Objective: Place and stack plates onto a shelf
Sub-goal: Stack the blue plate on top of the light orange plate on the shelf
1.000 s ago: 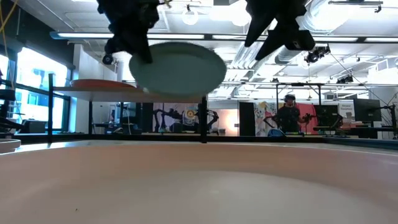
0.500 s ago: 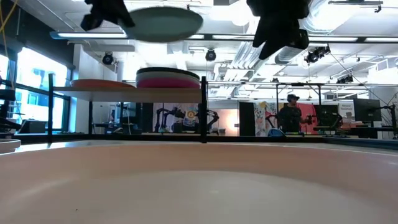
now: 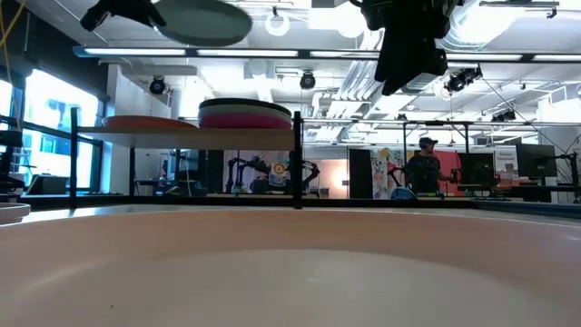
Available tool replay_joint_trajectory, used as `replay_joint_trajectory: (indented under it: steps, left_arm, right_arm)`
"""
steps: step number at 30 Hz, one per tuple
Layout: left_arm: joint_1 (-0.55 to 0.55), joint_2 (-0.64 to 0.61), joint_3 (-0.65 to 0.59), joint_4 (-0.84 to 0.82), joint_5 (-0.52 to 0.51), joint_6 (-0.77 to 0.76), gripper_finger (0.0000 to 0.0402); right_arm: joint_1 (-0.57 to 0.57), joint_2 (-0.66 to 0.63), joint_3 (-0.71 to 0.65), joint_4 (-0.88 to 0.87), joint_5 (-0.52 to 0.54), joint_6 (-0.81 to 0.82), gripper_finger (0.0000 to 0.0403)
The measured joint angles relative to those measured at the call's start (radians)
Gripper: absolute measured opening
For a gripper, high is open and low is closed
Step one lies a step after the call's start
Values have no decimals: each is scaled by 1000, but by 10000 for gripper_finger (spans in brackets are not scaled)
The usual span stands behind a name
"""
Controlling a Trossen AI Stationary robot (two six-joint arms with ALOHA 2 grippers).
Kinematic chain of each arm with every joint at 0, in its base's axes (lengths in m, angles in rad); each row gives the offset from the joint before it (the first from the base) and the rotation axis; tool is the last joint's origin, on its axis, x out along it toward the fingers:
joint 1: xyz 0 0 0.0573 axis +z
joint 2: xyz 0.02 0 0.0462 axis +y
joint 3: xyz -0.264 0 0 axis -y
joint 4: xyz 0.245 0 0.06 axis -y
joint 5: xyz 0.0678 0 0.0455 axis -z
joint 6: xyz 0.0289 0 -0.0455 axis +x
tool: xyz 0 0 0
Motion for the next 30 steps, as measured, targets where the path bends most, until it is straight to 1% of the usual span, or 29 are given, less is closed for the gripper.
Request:
replay_joint_trajectory:
  steps: [2, 5, 12, 14, 21, 27, 30]
  left_arm:
    - [43, -8, 0, -12, -22, -22, 24]
    - [115, -10, 0, -29, -18, -59, 24]
    - [286, 12, 1, -122, 78, -140, 24]
    - [336, 17, 1, -148, 87, -155, 24]
    - [496, 23, 1, -159, 117, -148, 24]
    - [596, 76, 1, -218, 138, -118, 24]
    - [636, 107, 1, -217, 195, -88, 25]
  right_arm:
    - [-1, 0, 0, -3, 0, -18, 133]
    - [-1, 0, 0, -2, 0, -45, 133]
    - [-1, 0, 0, -3, 12, -50, 133]
    - [-1, 0, 0, -4, 13, -66, 133]
    - [1, 0, 0, -9, 13, -90, 133]
    - [1, 0, -1, -15, 13, -90, 133]
    - [1, 0, -1, -25, 13, -90, 133]
